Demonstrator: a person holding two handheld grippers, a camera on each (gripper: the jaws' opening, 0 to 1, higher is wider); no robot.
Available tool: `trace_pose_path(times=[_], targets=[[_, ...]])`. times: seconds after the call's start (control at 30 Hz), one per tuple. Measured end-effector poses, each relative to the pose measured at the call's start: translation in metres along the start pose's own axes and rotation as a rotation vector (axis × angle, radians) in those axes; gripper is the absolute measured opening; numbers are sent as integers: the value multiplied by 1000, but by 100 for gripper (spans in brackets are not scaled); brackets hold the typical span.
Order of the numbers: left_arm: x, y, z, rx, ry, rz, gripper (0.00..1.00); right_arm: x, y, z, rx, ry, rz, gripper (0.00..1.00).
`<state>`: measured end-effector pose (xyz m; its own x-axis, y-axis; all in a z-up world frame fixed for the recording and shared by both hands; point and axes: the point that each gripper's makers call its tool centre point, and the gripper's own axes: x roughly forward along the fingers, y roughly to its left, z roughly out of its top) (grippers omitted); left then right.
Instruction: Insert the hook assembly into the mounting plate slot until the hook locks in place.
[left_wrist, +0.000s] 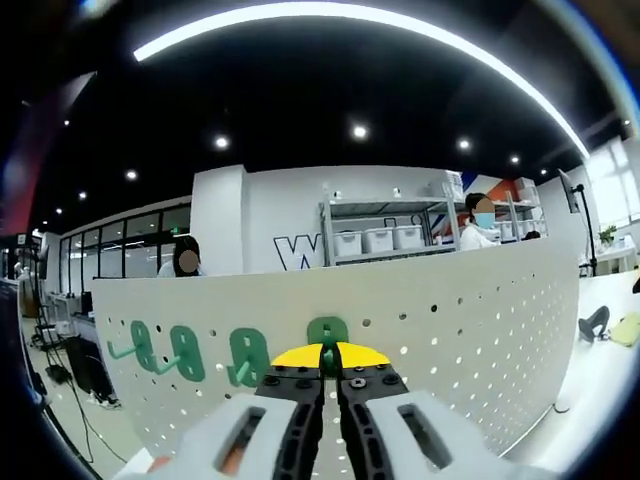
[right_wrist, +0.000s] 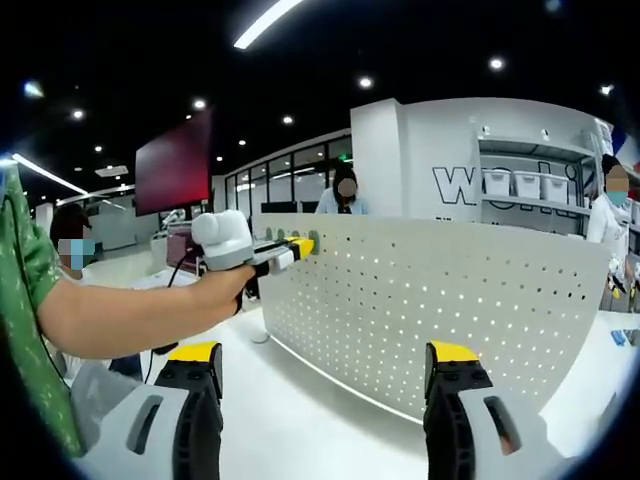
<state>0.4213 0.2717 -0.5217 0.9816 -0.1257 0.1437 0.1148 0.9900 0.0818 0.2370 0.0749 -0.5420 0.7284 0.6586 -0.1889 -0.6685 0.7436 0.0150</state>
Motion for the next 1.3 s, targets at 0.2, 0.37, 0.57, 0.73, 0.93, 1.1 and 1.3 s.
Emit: trace_pose_path(times=[0.2,0.37,0.57,0.73,0.93,1.1,1.3], targets=[[3,1,0,8,-4,-1,3,2,0,1,1,-1,2,85],[3,2,0,-40,1,-1,3,2,1,1,2,0,5,84],[1,0,0,-16,1,-3,3,3,2,1,8,-1,10,84],[0,1,-1,-100,14,-3,3,3,2,-1,13,2,10,84],[2,4,-2,-148,43,2,3,3,3,-1,15,0,13,83],[1,1,-1,12,43,-2,3,3,3,-1,16,-1,11,83],[1,0,-6,30,52,6,4,1,2,1,18,-7,9,83]])
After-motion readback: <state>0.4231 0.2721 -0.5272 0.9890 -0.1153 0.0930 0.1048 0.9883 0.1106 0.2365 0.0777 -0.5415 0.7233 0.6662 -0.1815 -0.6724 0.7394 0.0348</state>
